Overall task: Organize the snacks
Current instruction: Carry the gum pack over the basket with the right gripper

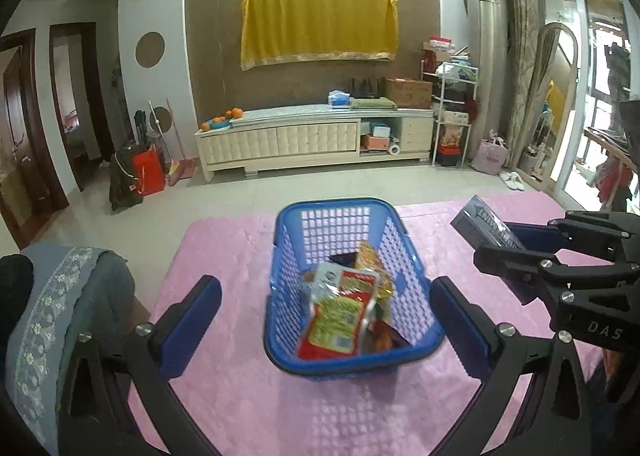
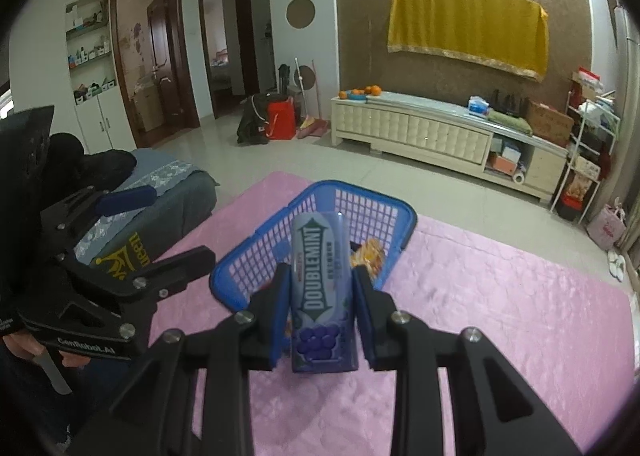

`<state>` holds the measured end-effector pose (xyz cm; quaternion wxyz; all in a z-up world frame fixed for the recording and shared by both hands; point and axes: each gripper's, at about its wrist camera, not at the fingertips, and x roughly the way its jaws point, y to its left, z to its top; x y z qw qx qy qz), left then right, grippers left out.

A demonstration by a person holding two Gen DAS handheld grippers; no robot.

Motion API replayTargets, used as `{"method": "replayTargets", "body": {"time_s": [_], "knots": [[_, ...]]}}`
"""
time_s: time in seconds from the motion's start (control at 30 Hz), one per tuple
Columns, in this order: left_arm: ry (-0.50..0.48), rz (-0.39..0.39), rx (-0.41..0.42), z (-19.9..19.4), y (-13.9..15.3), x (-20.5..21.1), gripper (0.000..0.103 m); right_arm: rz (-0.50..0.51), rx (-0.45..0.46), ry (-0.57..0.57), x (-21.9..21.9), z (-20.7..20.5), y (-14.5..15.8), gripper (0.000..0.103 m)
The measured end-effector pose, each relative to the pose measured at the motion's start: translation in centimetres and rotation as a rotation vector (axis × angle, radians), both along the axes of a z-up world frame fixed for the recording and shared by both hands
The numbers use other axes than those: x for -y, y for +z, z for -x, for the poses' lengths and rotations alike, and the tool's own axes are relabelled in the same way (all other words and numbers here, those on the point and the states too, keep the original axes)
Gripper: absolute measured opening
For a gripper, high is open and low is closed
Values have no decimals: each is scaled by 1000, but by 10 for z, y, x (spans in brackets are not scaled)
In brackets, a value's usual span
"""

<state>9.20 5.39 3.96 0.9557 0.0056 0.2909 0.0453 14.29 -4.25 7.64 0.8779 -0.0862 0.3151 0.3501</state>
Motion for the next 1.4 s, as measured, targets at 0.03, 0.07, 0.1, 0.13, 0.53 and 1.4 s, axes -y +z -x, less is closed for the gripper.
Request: {"method": "replayTargets", "body": {"time_s": [0.03,0.07,0.1,0.13,0.53,1.4], "knots": [[1,3,-4,-5,1,-4,103,3,-6,4,-4,-6,0,35],[5,4,-8,-10,1,-8,103,7,-9,7,-6,-11,-1,35],[11,5,-14,-17,1,-12,103,15,-12,12,-10,-16,-1,35],[14,3,-19,-22,0,-16,103,23,-13,18,-15,-22,-2,35],[21,29,-169,-91,-32,-54,103,105,-128,53,-56,-85,-37,35],[30,70,-244,-119,-55,-75,103,282,-299,38,-87,-153,-104,39]]}}
